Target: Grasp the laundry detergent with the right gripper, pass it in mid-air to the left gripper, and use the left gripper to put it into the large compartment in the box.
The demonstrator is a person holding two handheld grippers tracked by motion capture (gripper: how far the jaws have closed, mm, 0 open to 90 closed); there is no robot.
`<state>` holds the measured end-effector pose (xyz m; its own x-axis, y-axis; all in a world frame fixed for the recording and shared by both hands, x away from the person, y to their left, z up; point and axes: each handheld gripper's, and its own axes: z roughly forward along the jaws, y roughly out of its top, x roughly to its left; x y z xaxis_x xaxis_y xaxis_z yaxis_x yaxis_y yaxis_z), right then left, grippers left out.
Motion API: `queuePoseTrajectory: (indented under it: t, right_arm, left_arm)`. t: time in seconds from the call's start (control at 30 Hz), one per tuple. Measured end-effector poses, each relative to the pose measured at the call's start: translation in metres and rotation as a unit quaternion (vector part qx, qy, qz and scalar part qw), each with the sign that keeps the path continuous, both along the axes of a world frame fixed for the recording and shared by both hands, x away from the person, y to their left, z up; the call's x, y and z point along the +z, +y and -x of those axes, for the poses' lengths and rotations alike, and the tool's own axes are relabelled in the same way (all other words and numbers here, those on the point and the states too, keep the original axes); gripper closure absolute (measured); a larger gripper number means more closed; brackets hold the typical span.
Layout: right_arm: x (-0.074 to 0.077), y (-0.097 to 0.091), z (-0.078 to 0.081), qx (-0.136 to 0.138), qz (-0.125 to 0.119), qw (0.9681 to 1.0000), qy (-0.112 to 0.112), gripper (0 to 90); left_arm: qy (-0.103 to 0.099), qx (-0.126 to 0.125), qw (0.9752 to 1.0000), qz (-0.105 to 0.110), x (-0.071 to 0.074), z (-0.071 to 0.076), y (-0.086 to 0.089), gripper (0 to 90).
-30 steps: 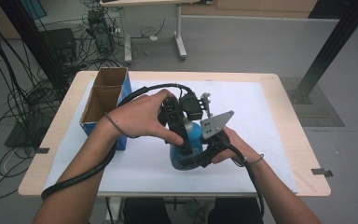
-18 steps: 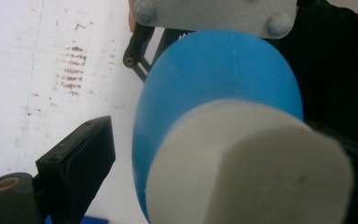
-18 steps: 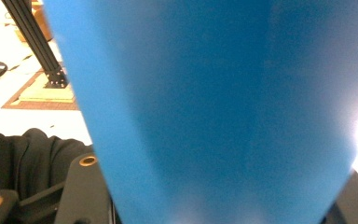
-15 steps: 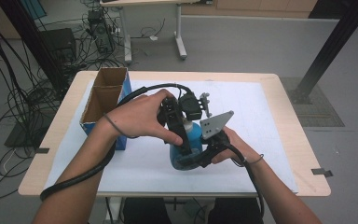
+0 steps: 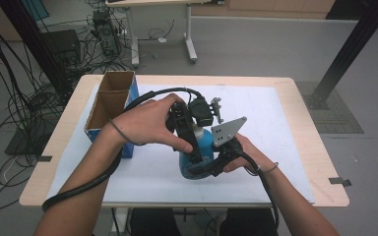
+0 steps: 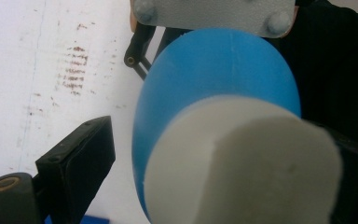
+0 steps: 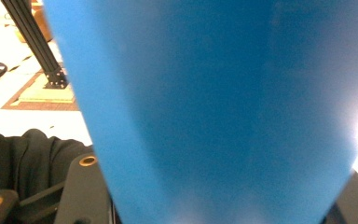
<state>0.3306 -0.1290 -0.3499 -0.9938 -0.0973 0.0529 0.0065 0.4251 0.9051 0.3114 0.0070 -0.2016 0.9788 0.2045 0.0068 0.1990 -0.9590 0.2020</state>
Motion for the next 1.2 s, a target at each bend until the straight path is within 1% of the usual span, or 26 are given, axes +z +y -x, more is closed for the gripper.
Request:
queuePoseTrajectory:
  t: [0.33, 0.53, 0.63, 0.9, 0.93, 1.17, 1.2]
  right_arm:
    - [0.0002, 0.0005, -0.0001, 0.000, -0.001, 1.0000, -0.001, 41.6]
    - [0.0000, 0.0001, -0.0005, 0.000, -0.001, 1.0000, -0.001, 41.6]
    - [0.0000, 0.0001, -0.0006, -0.001, 0.000, 1.0000, -0.001, 41.6]
    - [-0.0006, 0.0007, -0.0006, -0.001, 0.000, 1.0000, -0.003, 41.5]
    - [-0.0008, 0.0007, -0.0008, -0.001, 0.000, 1.0000, -0.003, 41.6]
    - [-0.0010, 0.0011, -0.0006, 0.000, 0.000, 1.0000, -0.001, 41.6]
    - [-0.0012, 0.0011, -0.0008, -0.001, 0.000, 1.0000, -0.003, 41.6]
  left_arm:
    - [-0.002, -0.001, 1.0000, 0.000, 0.0019, 0.0002, -0.0009, 8.5]
    - [-0.001, -0.002, 1.0000, -0.004, 0.0020, 0.0001, -0.0013, 8.5]
    - [-0.001, -0.001, 1.0000, -0.001, 0.0012, 0.0005, -0.0011, 8.5]
    - [-0.002, -0.001, 1.0000, -0.004, 0.0025, 0.0003, -0.0011, 8.5]
    - [-0.003, 0.000, 1.0000, -0.001, 0.0022, 0.0004, -0.0010, 8.5]
    - [-0.001, 0.000, 1.0000, -0.006, 0.0014, 0.0001, -0.0013, 8.5]
    - [-0.001, 0.000, 1.0000, -0.005, 0.0014, 0.0003, -0.0014, 8.6]
